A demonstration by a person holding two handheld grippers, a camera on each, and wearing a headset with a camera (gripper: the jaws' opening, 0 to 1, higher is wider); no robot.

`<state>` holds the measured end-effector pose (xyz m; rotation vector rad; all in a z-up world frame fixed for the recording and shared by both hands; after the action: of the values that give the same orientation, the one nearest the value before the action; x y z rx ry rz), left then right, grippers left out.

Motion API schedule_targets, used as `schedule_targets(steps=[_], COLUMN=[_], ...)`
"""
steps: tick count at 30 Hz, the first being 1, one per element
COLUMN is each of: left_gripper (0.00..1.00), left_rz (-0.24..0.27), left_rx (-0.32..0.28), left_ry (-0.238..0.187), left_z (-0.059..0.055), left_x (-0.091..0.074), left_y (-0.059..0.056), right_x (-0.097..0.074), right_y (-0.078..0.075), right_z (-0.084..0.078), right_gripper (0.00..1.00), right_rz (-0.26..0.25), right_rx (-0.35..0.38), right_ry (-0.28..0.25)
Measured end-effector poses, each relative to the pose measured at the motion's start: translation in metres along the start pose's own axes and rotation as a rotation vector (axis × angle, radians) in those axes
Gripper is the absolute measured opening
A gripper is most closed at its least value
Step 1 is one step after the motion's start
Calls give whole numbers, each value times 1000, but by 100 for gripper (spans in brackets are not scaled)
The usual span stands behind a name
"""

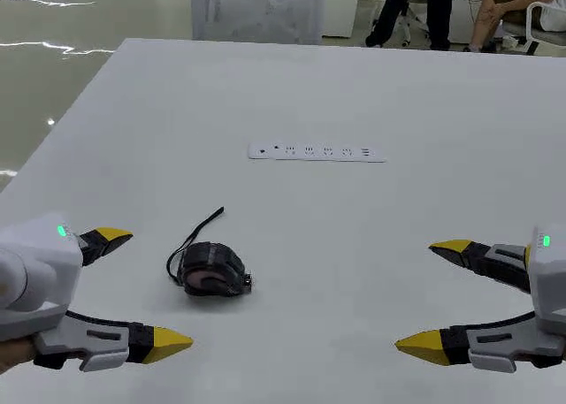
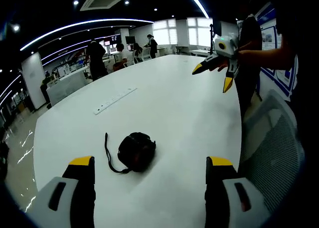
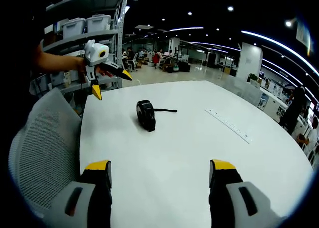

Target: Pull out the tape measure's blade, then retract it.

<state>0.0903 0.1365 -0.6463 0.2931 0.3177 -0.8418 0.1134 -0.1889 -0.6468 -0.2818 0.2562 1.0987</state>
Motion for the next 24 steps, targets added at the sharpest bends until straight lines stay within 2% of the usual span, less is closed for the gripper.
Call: schedule_targets(steps=[14,16,24], left_gripper=[80,79,76], left_rz=[-78,-88,-137], left_rx=[64,91,114], left_ry=[35,52,81], left_z=[1,-1,-6], left_x=[13,14,21], left_y=[15,18,20], right_x=[20,22,33], right_y=[-9,-11,-17], right_z=[2,2,3], right_gripper=[77,76,73], right_rz=[118,135,188], right_rx=[-74,-91,-125], right_ry=[8,12,28])
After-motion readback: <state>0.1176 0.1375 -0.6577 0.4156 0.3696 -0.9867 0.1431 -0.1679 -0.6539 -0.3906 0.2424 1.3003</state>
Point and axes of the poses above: the centre of the closed fingertips' face, and the gripper's own axes: x roughly forward along the fingers, y roughly to its left, z roughly out of its top, the point moved 5 cm from there along -x, roughly backward along the fingers, and after that the axes turned 13 degrees about -y, right-handed, at the moved point
